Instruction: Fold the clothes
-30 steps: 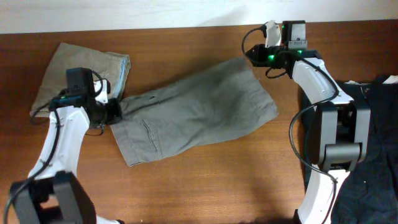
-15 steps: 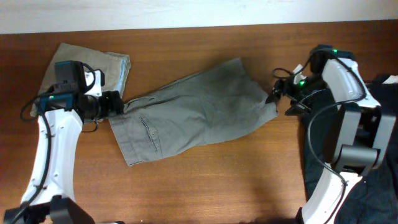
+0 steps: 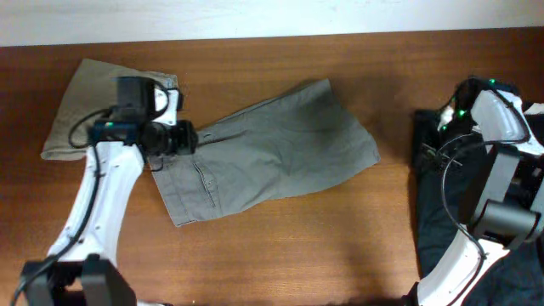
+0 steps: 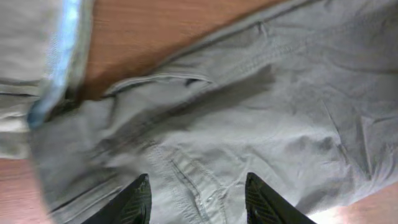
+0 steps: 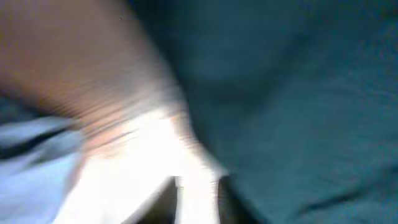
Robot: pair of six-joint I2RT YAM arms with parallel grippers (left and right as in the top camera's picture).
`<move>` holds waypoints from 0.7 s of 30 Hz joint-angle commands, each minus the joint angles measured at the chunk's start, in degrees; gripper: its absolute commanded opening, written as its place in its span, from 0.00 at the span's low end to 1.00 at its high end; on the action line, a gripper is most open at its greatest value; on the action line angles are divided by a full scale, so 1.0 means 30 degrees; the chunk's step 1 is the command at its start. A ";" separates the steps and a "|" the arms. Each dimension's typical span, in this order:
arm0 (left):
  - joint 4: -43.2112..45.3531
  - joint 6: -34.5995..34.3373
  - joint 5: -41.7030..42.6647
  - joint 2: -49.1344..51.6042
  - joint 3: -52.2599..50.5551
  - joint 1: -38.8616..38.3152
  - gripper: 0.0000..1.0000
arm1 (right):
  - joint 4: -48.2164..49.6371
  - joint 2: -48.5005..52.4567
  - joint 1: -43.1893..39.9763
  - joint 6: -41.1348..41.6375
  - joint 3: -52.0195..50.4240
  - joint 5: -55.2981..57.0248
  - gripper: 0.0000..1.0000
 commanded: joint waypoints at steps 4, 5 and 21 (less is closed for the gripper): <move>0.0342 0.0102 0.0211 0.1341 0.0102 -0.0408 0.38 | 0.0619 -0.1698 0.2834 -0.5960 0.0903 -1.0790 0.47; 0.0488 0.0095 0.0211 0.1341 0.0102 -0.0408 0.39 | 0.0984 -0.1479 0.3832 -0.4707 0.0787 -0.8867 0.58; 0.0328 0.0102 0.1719 0.1865 0.0022 -0.1042 0.51 | 0.2011 0.2259 0.5457 0.2521 -0.1545 0.1603 0.04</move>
